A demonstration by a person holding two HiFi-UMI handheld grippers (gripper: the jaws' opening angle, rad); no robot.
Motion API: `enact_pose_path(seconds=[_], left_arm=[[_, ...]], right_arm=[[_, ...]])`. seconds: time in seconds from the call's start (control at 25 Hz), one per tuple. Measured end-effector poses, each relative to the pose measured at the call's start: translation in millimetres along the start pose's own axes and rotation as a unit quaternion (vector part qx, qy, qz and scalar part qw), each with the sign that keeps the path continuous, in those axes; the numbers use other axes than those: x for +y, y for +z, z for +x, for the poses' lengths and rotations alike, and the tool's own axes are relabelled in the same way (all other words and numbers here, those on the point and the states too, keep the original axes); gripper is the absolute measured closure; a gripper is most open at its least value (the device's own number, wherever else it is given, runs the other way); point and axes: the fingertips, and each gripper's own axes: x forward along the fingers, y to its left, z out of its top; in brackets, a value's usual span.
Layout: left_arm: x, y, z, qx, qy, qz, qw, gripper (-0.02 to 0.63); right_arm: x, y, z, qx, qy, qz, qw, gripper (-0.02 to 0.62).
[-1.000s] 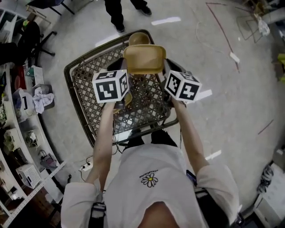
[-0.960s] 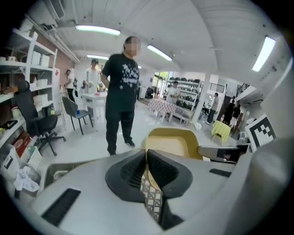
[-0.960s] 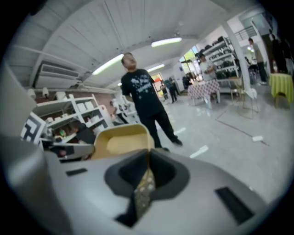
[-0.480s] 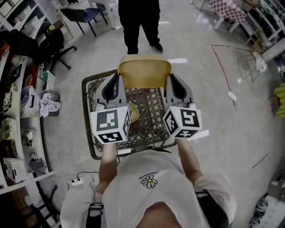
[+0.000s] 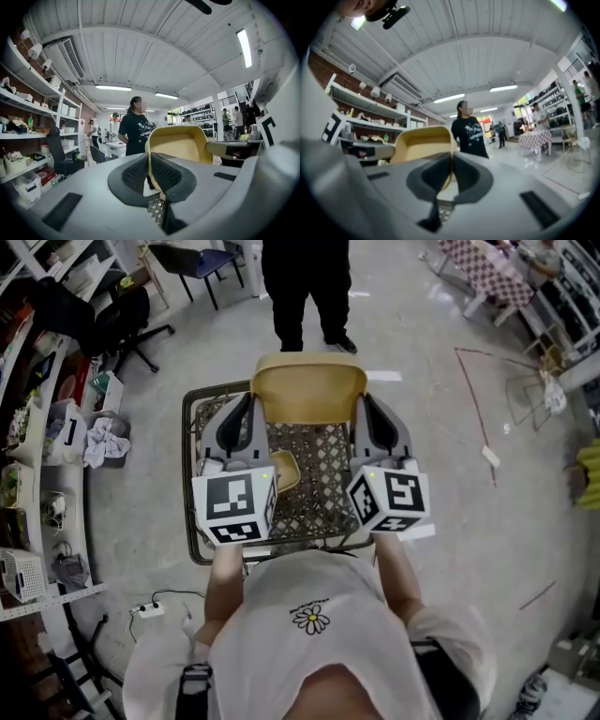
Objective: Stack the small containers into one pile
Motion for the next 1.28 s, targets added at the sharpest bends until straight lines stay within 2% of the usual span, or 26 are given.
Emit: enact_pose_path(seconds=[0.12, 0.2, 0.4, 0.48, 0.6, 0.8, 1.12, 1.28], left_arm=[[5.8, -5.5, 9.3, 0.025, 0.013, -0.004, 0.9996, 0.566], [17.8, -21.1, 13.0, 0.06, 0.019, -0.022, 0.9978, 0.566], [58.9, -80.3, 5.7, 0.161, 0.04, -0.073, 0.9835, 0.566], [70.0, -108.1, 3.2, 0.208, 0.05, -0.099, 0.9719, 0.566], [86.8, -153.6, -2.0, 0.273, 0.063, -0.139, 0.9497, 0.566], [103.7, -229.0, -18.7, 0.358, 0.072, -0.187, 0.9119, 0.566], [98.6, -322.9, -40.0, 0.445, 0.074, -0.216, 0.8659, 0.566], [93.7, -359.4, -48.5, 0.475, 0.067, -0.228, 0.8473, 0.566]], right_arm=[[-1.5, -2.2, 19.4, 0.033, 0.044, 0.01, 0.998, 0.557], [5.6, -12.0, 36.0, 0.067, 0.068, 0.02, 0.995, 0.557], [40.7, -67.3, 69.5, 0.177, 0.105, 0.028, 0.978, 0.557], [50.0, -93.6, 78.7, 0.225, 0.121, 0.034, 0.966, 0.557], [64.3, -140.9, 89.9, 0.296, 0.137, 0.052, 0.944, 0.557], [83.3, -227.2, 87.7, 0.408, 0.144, 0.085, 0.898, 0.557], [87.9, -317.8, 65.8, 0.502, 0.134, 0.095, 0.849, 0.557], [87.2, -354.0, 53.5, 0.541, 0.13, 0.102, 0.824, 0.557]])
